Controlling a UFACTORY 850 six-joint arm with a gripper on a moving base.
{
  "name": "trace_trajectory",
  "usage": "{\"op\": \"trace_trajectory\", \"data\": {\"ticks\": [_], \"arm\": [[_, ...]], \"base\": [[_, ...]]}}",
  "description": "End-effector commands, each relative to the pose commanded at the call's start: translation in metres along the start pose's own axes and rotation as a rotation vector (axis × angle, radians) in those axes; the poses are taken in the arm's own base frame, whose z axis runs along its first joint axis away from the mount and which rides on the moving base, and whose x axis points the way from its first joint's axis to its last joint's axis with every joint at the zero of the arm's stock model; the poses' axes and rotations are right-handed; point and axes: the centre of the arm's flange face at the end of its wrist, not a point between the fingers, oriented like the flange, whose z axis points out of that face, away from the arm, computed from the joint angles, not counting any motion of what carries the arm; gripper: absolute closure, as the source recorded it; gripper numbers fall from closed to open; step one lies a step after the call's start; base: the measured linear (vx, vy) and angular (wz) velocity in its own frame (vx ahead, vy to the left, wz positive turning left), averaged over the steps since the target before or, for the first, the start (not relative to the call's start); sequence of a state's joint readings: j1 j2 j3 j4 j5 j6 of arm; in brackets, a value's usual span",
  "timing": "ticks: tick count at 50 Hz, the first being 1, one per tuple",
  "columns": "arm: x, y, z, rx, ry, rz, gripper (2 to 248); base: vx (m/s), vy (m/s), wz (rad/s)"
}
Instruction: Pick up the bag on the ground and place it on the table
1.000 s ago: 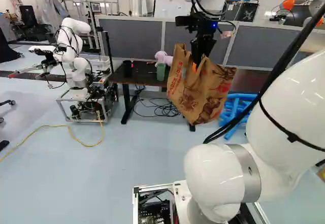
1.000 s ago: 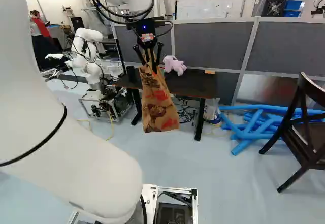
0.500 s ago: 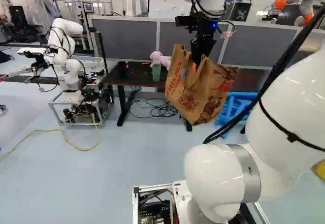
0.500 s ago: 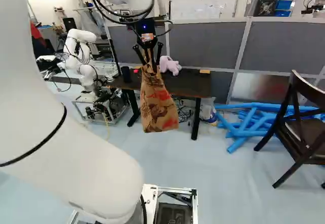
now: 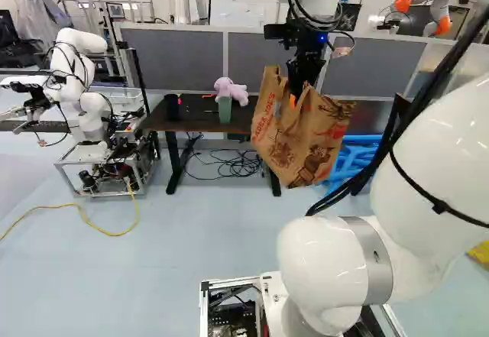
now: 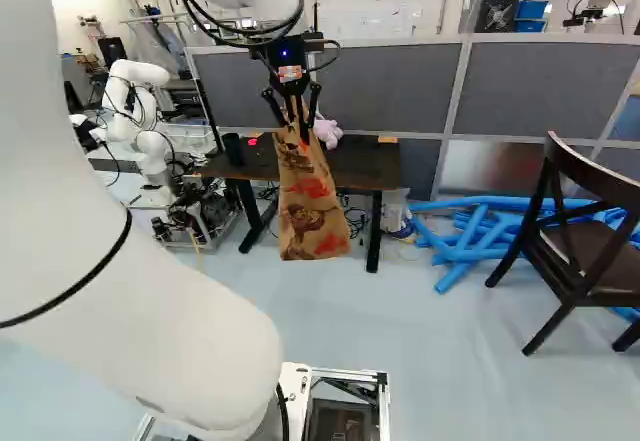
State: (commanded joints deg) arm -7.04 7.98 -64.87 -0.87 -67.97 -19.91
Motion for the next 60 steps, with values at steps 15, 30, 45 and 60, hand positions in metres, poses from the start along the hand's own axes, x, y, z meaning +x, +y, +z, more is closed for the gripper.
{"op": "trace_trajectory", "data": {"ticks": [15, 30, 45, 60], "arm": [[0.0, 0.0, 0.0, 0.0, 0.0, 0.0, 229], [0.0, 0.0, 0.0, 0.0, 0.0, 0.0, 229], [0.0, 0.0, 0.0, 0.0, 0.0, 0.0, 229], [0.0, 0.0, 0.0, 0.0, 0.0, 0.0, 229]], "base": [[0.05, -0.051, -0.205], [0.09, -0.088, -0.27], [0.102, -0.072, -0.158], [0.141, -0.055, -0.006]]}}
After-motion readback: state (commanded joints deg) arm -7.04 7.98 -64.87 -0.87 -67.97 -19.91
